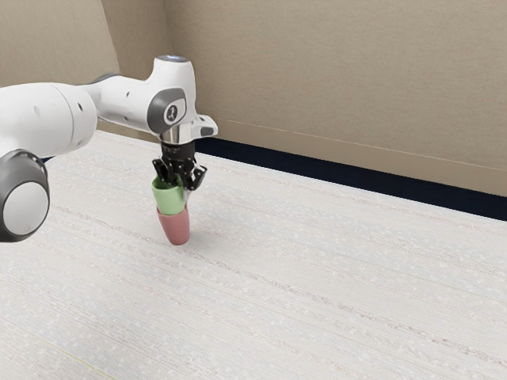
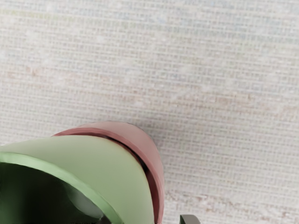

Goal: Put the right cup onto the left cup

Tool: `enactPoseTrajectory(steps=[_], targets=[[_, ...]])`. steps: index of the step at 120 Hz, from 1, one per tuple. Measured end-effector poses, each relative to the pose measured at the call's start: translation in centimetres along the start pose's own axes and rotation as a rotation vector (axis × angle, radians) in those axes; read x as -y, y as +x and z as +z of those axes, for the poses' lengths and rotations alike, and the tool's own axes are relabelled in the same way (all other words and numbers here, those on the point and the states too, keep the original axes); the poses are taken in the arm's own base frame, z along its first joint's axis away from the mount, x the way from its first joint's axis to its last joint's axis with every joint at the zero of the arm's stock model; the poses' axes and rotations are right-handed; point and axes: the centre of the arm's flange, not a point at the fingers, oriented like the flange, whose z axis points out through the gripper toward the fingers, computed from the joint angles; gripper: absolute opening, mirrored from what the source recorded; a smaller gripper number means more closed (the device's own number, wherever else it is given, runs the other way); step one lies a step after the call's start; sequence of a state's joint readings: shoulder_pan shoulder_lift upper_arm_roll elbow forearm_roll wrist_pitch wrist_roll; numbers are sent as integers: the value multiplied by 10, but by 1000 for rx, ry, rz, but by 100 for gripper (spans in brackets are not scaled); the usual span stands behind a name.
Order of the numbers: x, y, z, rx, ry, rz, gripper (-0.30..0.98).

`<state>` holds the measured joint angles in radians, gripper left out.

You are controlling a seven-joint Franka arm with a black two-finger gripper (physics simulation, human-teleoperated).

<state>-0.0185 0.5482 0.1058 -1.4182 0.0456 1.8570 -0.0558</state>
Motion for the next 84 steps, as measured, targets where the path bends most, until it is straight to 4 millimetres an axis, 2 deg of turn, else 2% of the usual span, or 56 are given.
enactPoseTrajectory(steps=[17,28,40,48,68,75,84], targets=[[-2,0,-6,-14,-3,4,43],[-5,-3,-23,-40,-4,11,52],[-15,-16,-65,-97,-11,33,58],[-20,-32,-99,-131,-16,45,61],[-9,-97,-175,-158,-43,45,65],[-4,-114,-193,-154,-50,43,66],[0,-127,-203,-133,-53,40,67]])
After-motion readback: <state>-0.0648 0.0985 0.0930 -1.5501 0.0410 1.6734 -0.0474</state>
